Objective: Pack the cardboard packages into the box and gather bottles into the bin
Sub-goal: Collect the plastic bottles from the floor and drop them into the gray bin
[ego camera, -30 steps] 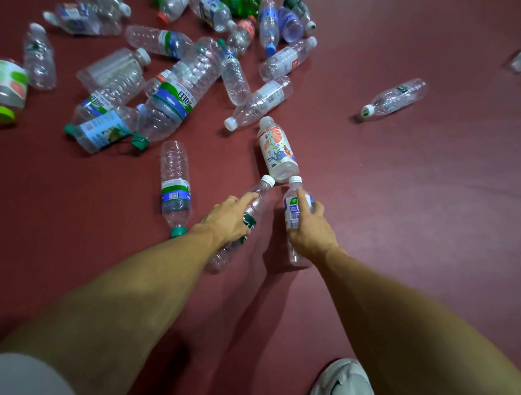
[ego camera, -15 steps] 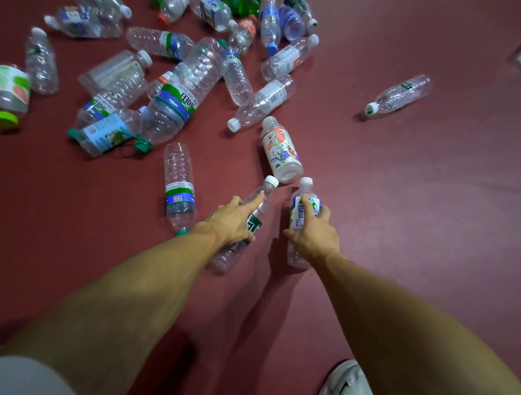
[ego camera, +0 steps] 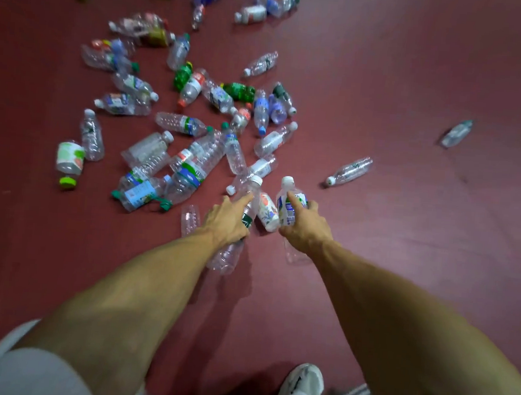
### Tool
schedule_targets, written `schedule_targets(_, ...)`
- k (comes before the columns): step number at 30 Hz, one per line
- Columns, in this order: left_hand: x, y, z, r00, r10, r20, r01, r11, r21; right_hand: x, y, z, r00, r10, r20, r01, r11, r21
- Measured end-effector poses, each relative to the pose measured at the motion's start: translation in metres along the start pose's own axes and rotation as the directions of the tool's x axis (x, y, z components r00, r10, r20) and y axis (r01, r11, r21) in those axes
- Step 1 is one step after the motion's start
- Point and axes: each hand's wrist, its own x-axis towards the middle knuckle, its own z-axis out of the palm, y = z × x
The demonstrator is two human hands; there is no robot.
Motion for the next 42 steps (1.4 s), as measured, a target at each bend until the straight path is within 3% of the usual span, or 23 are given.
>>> schedule_targets(7,-0.127,0.046,-0.2,0.996,-0.029,-0.087,0.021,0.996,-0.084,-0.104,-0.12,-0.186,0.99,-0.137,-0.025,0.135,0.988,-0.077)
schedule_targets(13,-0.224,0.06,-0.345,0.976,-0.078,-0.205,0.052,0.99,-0.131,-0.187,-0.23,-0.301,0.968,-0.248,-0.034,0.237,0.954,-0.183)
schedule_targets(22,-0.327,0.061,-0.455,0.876,-0.24,-0.418,0.127,0.951,-0.282,-0.26,-0.333,-0.387,0.87,-0.493,-0.007,0.47,0.835,-0.287)
schedule_targets(27,-0.392,0.057,-0.469,0.779,-0.39,-0.49,0.224,0.904,-0.363,-0.29,-0.357,-0.398,0.756,-0.651,0.07,0.629,0.693,-0.353)
schedule_targets(34,-0.505,0.035,-0.459,0.617,-0.541,-0.571,0.414,0.841,-0.348,-0.355,-0.408,-0.375,0.522,-0.836,0.17,0.831,0.454,-0.322)
schedule_targets(42,-0.661,-0.031,-0.408,0.372,-0.747,-0.551,0.576,0.651,-0.494,-0.477,-0.492,-0.286,0.217,-0.921,0.324,0.96,0.141,-0.243)
